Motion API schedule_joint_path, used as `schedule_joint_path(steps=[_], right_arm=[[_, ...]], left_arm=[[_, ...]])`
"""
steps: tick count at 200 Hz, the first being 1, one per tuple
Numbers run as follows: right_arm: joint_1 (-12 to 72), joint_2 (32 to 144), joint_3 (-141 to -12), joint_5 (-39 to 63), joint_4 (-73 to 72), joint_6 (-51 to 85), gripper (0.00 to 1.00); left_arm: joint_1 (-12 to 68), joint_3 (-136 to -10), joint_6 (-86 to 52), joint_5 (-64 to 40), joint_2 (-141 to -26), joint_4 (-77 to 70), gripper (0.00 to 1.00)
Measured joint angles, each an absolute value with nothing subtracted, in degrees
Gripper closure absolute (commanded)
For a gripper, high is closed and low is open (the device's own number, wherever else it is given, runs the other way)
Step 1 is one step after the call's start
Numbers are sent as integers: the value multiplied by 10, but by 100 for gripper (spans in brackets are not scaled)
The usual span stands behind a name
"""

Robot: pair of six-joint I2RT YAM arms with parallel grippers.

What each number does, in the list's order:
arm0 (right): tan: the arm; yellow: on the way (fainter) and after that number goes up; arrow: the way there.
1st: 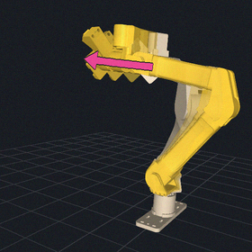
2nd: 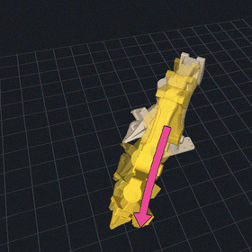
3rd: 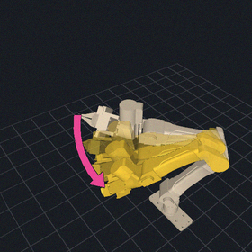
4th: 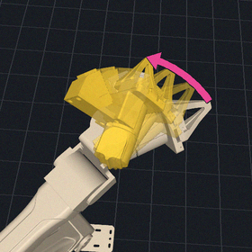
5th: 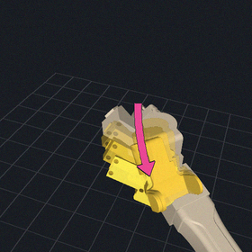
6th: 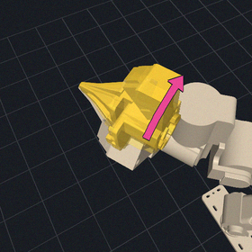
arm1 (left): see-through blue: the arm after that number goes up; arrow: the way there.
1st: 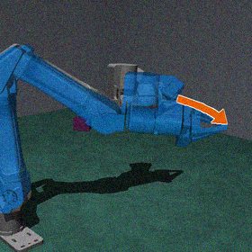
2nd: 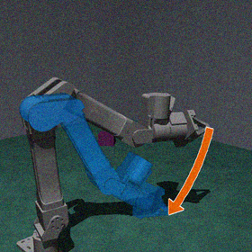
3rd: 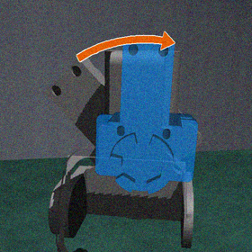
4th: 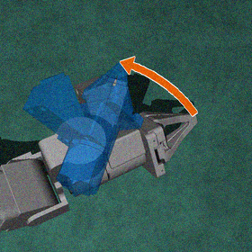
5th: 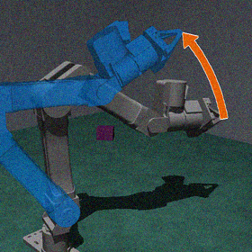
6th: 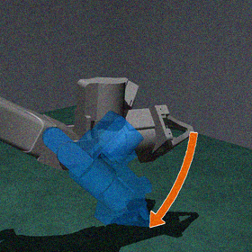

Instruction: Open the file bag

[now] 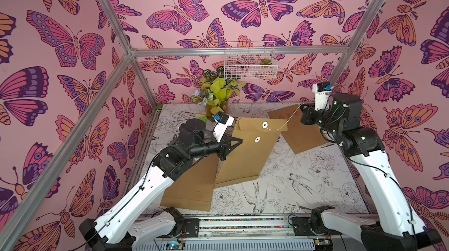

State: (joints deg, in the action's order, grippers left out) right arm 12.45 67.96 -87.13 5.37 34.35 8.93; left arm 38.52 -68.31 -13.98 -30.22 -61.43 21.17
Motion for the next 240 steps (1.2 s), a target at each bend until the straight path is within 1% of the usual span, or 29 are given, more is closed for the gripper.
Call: schedule_joint_path(steps=[43, 77, 88, 121, 131, 154, 176, 183, 192, 215, 240], right_arm=[[124, 730, -947, 70, 343, 86, 100], [124, 768, -968, 83, 340, 85, 100], [123, 783, -968, 89, 341, 86, 93], [109, 822, -945, 117, 336, 99, 58], [100, 827, -924, 130, 335, 105, 52], [66, 838, -865, 173, 314, 143, 42], [17, 848, -801, 234, 270, 197, 38], [0, 850, -776, 258, 249, 216, 27], [-20, 851, -750, 285, 228, 238, 23], [-59, 849, -699, 341, 165, 294, 22], [-69, 823, -662, 375, 102, 327, 21]], left_arm=[[385, -685, -139, -336, -638, 213, 100], [385, -685, -139, -348, -640, 214, 100], [385, -685, -139, -349, -640, 214, 100], [385, -685, -140, -349, -639, 211, 100], [383, -685, -140, -349, -638, 207, 100], [363, -685, -147, -351, -632, 188, 100], [331, -685, -163, -368, -631, 160, 100], [321, -685, -169, -376, -631, 152, 100], [308, -685, -175, -384, -631, 141, 100], [275, -691, -196, -409, -636, 116, 100], [240, -719, -217, -432, -655, 91, 100]])
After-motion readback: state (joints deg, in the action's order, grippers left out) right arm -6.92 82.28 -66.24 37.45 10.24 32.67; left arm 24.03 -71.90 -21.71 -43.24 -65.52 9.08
